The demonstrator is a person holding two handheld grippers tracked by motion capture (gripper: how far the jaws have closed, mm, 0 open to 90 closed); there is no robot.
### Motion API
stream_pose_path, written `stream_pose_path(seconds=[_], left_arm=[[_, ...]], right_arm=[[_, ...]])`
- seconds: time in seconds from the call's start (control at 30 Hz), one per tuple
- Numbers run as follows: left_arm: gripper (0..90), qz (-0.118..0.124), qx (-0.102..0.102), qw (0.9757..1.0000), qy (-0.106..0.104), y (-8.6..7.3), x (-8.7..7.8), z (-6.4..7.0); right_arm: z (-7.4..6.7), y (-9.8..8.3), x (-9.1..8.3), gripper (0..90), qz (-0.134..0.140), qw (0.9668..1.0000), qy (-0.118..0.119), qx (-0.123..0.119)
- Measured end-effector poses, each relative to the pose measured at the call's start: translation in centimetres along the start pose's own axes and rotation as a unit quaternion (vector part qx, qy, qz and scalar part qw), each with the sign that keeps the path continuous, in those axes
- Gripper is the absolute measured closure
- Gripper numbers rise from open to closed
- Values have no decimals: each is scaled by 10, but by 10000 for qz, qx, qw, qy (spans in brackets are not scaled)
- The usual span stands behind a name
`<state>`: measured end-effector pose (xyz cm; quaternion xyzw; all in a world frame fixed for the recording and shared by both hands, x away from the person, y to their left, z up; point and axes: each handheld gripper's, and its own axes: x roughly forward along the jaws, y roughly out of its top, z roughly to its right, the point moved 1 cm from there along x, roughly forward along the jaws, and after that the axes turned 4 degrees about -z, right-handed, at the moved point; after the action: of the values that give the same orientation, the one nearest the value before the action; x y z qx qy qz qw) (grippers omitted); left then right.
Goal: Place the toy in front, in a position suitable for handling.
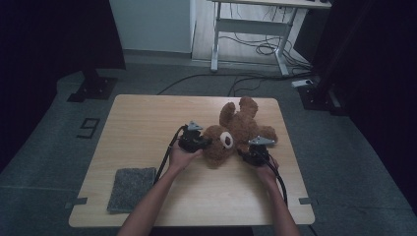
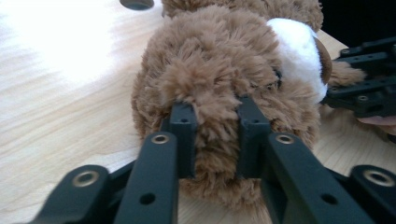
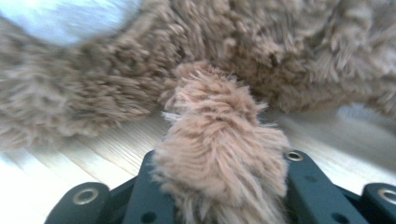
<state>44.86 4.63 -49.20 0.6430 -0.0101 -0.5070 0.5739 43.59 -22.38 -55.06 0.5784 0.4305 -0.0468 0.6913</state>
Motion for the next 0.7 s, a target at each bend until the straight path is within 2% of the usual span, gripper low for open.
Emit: stream_pose_path(seconds=[0.07, 0.1, 0.17, 0.2, 0.3, 0.37, 0.4, 0.43, 0.67, 0.7], left_arm=[[760, 29, 1, 10000, 19, 0, -1, 0], [769, 127, -14, 9999, 9, 2, -6, -2], [777, 196, -39, 9998, -32, 4, -12, -4], [780, 196, -39, 9998, -32, 4, -12, -4], [788, 290, -37, 9996, -48, 9, -23, -7], [795, 441, -64, 9990, -66, 12, -34, -8], [798, 441, -64, 9990, -66, 12, -34, -8], [801, 462, -53, 9989, -67, 12, -37, -8], [815, 588, -30, 9983, 38, 16, -56, -14], [817, 604, -40, 9981, 59, 17, -59, -17]], right_arm=[[-2, 1, -2, 718, 59, 10000, -14, -45], [-6, 4, -6, 724, 153, 9998, -40, -147], [-9, 6, -9, 726, 254, 9995, -34, -207], [-9, 6, -9, 726, 254, 9995, -34, -207], [-14, 11, -18, 731, 528, 9984, 16, -220], [-17, 14, -23, 733, 656, 9976, 16, -222], [-17, 14, -23, 733, 656, 9976, 16, -222], [-23, 18, -28, 735, 759, 9968, -8, -261], [-39, 26, -33, 743, 1013, 9943, -20, -330], [-45, 29, -36, 745, 1093, 9932, -48, -389]])
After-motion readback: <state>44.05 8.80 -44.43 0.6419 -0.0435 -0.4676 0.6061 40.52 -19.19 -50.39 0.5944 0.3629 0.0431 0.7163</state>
